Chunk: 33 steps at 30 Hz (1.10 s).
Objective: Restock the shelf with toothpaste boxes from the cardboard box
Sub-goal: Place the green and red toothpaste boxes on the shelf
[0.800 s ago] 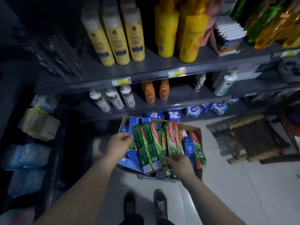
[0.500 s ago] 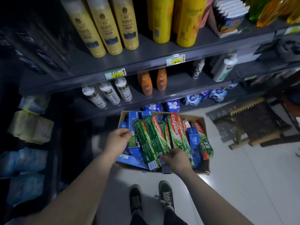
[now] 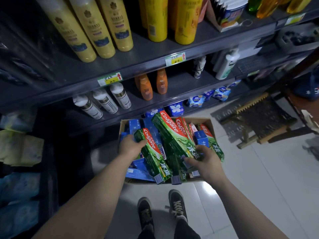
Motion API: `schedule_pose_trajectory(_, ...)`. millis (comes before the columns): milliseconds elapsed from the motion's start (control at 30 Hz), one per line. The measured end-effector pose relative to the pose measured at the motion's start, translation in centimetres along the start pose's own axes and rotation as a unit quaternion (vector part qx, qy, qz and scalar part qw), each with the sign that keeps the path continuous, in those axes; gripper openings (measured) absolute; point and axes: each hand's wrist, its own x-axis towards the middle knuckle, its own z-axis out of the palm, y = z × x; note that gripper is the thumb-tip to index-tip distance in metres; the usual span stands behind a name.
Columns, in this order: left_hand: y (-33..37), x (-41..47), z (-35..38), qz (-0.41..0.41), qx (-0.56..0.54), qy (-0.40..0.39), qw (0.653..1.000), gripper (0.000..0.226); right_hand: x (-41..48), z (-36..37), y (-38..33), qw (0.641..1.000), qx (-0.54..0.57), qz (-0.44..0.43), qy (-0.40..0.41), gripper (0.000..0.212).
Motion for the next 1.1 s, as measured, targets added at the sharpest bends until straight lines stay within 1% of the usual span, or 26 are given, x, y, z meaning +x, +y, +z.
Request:
schedule_pose_trajectory(67,0.5,0.5,0.7,-0.001,0.017,0.0,1.0,0.075,0.1,-0.2,0.2,1.0,0.008,-0.005,0.0,0.056)
schedule_pose_trajectory(100,0.6,0.9,0.9,0.0,0.023,0.0,1.0,0.086,0.3,-0.3,0.3,1.0,0.013,-0.004,0.001,0.057)
schedule_pose_trajectory(167,0.6,1.9,1.4,-0.003,0.054,-0.005,0.999,0.101,0.5,-0.3,0.5,1.0,0.023,-0.007,0.005,0.057)
schedule_pose_trajectory(200,0.6,2.3,1.5,-0.01,0.076,-0.007,0.997,0.105,0.6,-0.4,0.7,0.999,0.031,-0.009,0.005,0.057)
schedule_pose_trajectory(267,0.8,2.7,1.8,-0.018,0.097,-0.015,0.995,0.099,0.9,-0.5,1.2,0.999,0.046,-0.009,0.001,0.057)
schedule_pose_trajectory(367,0.7,2.8,2.0,-0.002,0.049,-0.012,0.999,0.078,1.3,-0.4,1.9,0.999,0.054,-0.002,0.005,0.064)
schedule_pose_trajectory(433,0.5,2.6,1.8,0.006,0.009,-0.009,1.0,0.079,1.4,-0.4,2.1,0.998,0.065,-0.002,0.004,0.074)
schedule_pose_trajectory(500,0.0,2.5,1.4,0.01,-0.03,-0.011,0.999,0.083,1.6,-0.4,2.4,0.997,0.078,-0.007,0.005,0.08)
schedule_pose_trajectory(567,-0.4,1.9,0.7,0.017,-0.068,-0.002,0.998,0.078,1.5,-0.6,2.1,0.997,0.076,-0.016,0.002,0.078)
schedule_pose_trajectory(667,-1.0,0.8,-0.7,0.027,-0.14,0.014,0.99,0.068,1.4,-1.1,1.3,0.997,0.067,-0.033,0.0,0.069)
schedule_pose_trajectory(800,-1.1,-1.5,-3.3,0.042,-0.268,0.045,0.961,0.055,1.7,-2.0,-0.4,0.996,0.066,-0.059,-0.005,0.068)
schedule_pose_trajectory(933,-1.4,-3.7,-6.9,0.042,-0.372,0.088,0.923,0.06,1.7,-2.6,-3.7,0.991,0.082,-0.107,-0.022,0.057)
schedule_pose_trajectory(1000,-1.6,-4.9,-8.7,0.05,-0.409,0.118,0.903,0.059,1.5,-2.8,-5.8,0.987,0.091,-0.125,-0.051,0.048)
schedule_pose_trajectory(1033,-1.7,-5.7,-9.5,0.056,-0.426,0.131,0.893,0.058,1.4,-2.7,-6.7,0.984,0.099,-0.132,-0.069,0.047)
schedule_pose_trajectory(1100,-1.8,-7.4,-11.2,0.068,-0.458,0.158,0.872,0.058,0.9,-2.4,-9.0,0.978,0.105,-0.151,-0.098,0.055)
